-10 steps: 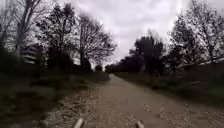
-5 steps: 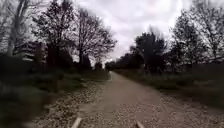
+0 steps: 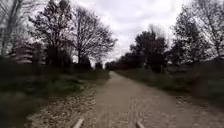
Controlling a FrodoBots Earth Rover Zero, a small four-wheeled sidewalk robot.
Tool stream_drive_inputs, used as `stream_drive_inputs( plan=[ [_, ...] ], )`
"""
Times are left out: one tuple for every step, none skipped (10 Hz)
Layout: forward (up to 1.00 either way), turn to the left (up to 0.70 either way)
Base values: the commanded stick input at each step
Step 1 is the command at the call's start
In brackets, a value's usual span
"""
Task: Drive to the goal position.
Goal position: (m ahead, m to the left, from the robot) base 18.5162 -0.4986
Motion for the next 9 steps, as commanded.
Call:
stream_drive_inputs(
  plan=[
    [0.63, 0.0],
    [0.63, 0.0],
    [0.63, 0.0],
    [0.63, 0.0],
    [0.63, 0.0],
    [0.63, 0.0],
    [0.63, 0.0],
    [0.63, 0.0],
    [0.63, 0.0]
  ],
)
